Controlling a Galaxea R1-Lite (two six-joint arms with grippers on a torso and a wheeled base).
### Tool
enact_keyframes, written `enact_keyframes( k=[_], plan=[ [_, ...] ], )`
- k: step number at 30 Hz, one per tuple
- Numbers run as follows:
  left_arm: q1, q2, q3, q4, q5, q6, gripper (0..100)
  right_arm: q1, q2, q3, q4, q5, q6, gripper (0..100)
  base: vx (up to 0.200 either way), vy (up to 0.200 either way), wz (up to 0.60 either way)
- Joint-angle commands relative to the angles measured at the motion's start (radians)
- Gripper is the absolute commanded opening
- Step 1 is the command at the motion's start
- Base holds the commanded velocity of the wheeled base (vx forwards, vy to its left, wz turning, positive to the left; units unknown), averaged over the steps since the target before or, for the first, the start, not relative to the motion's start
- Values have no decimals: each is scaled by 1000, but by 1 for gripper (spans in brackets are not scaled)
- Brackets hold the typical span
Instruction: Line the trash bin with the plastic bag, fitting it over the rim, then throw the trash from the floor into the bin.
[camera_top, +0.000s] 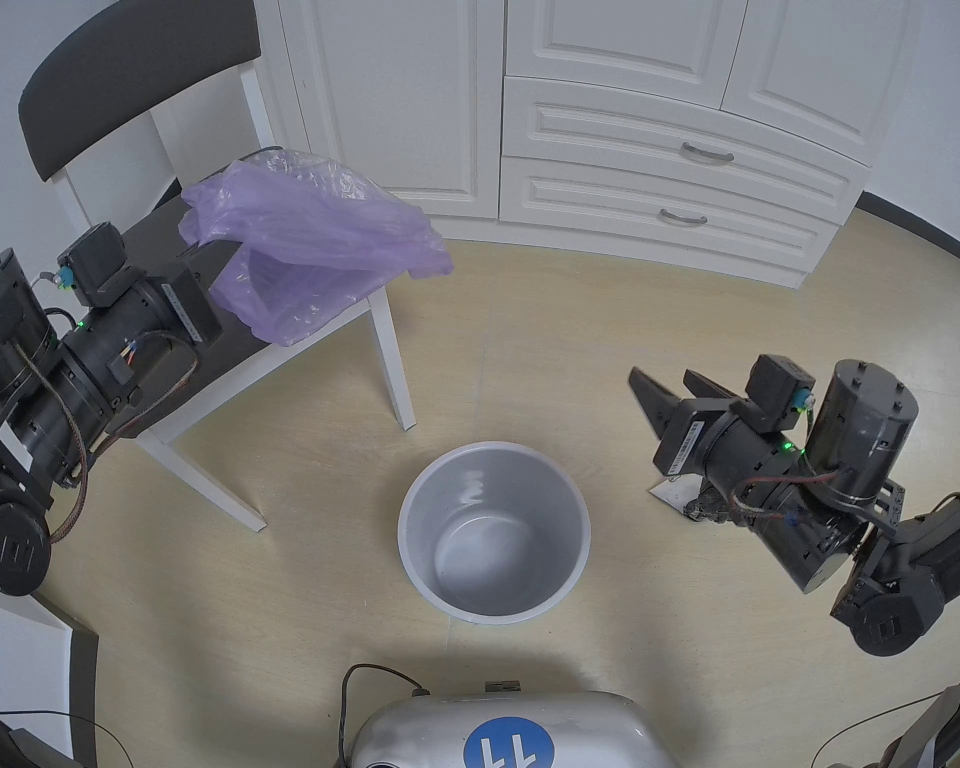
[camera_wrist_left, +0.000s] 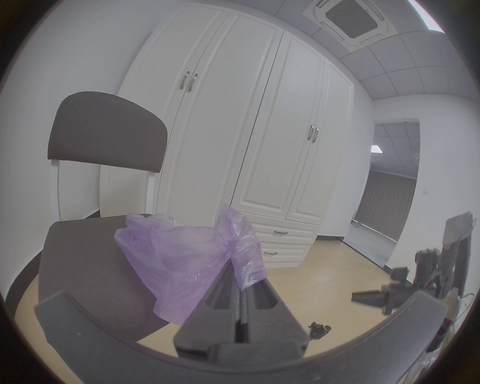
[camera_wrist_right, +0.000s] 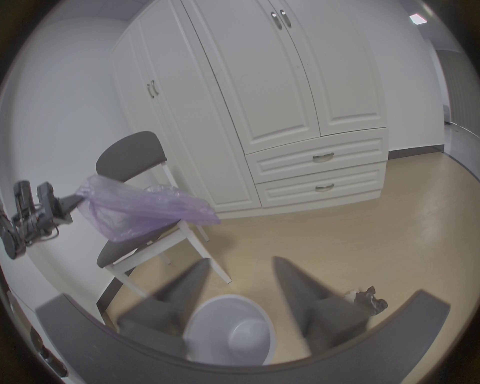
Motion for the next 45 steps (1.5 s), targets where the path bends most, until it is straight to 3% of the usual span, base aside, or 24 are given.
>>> enact_keyframes(
  k=[1,9,21,45],
  plan=[
    [-132,9,-30,-4,101,0,0,25,101,37,-50,0,3,100,0,0,0],
    [-232,24,-58,-5,193,-1,0,48,239,84,-202,9,0,100,0,0,0],
    [-305,12,-37,-97,199,-1,0,85,353,100,-315,9,0,100,0,0,0],
    [-468,-80,37,-99,199,0,0,131,468,97,-397,0,5,100,0,0,0]
  ],
)
